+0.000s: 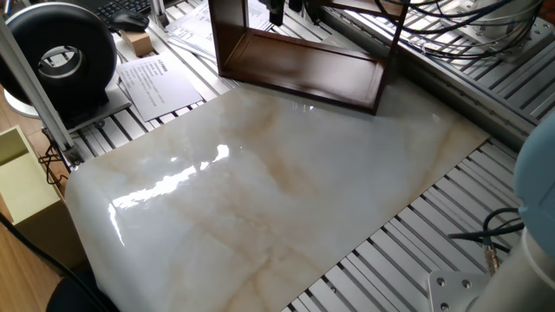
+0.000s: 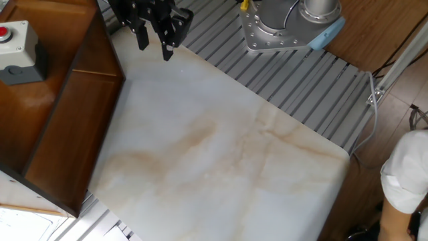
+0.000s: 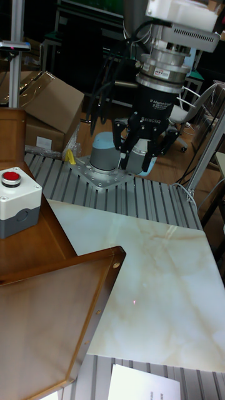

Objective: Take the object down from the shelf

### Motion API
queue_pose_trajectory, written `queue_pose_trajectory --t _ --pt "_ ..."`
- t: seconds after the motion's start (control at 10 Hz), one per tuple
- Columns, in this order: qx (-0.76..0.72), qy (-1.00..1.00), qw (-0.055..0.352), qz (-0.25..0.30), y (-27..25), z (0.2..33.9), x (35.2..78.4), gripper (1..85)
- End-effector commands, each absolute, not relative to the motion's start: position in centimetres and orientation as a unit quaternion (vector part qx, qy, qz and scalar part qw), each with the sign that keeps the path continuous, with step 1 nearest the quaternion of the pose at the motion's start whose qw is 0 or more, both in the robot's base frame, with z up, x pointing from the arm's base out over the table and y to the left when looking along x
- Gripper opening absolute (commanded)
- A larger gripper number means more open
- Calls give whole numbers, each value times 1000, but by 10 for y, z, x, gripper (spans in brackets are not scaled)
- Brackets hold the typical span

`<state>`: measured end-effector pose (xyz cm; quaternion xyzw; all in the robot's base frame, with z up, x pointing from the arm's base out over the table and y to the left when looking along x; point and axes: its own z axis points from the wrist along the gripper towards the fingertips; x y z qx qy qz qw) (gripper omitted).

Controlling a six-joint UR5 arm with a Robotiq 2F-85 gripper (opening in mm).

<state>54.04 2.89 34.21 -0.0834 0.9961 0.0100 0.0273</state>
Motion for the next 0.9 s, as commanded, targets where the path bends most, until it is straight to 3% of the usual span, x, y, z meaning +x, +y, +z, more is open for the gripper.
queue_pose_trajectory --t 0.0,0.5,0.8 --pt "-88 996 28 17 34 349 539 467" --pt "-169 985 29 4 1 336 548 463" --pt "-143 989 30 25 8 329 541 470"
